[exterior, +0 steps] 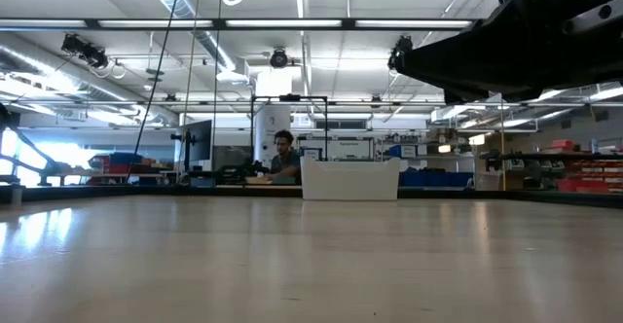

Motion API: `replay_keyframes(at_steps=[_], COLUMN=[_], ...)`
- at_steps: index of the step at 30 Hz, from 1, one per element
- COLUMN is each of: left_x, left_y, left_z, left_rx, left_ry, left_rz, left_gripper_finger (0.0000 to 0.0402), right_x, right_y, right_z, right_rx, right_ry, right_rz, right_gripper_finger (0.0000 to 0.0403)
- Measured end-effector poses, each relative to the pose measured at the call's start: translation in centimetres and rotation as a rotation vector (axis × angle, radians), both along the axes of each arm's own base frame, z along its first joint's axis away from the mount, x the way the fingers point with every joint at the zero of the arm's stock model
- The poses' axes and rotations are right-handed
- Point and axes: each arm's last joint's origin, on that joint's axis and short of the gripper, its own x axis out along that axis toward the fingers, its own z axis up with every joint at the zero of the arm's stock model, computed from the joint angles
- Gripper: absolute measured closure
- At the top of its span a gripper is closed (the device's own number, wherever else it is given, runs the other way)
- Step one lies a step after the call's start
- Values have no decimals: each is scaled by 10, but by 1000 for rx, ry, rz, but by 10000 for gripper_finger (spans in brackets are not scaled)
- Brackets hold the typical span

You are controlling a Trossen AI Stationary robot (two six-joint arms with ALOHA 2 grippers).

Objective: Pick and place USB-C Cables
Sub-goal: Put the blue charger cable into the white bin

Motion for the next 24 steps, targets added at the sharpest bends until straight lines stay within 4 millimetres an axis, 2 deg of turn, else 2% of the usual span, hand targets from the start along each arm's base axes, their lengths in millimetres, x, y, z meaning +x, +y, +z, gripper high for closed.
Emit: replay_keyframes(at_steps=[4,8,15,24], left_x=[1,4,4,29], left_y=[3,5,14,21], left_z=[-2,0,2,2], left_rx=[48,85,116,95], left_ry=[-117,-148,-144,-188], left_rz=[11,28,166,248], left_gripper_finger=[114,110,123,152], right_x=[0,0,0,0], right_y=[0,0,0,0], right_z=[0,0,0,0], right_rx=[-1,-1,-1,-2], right_ry=[1,2,3,4], right_rz=[0,-1,-1,-1], right_gripper_finger=[367,367,367,367])
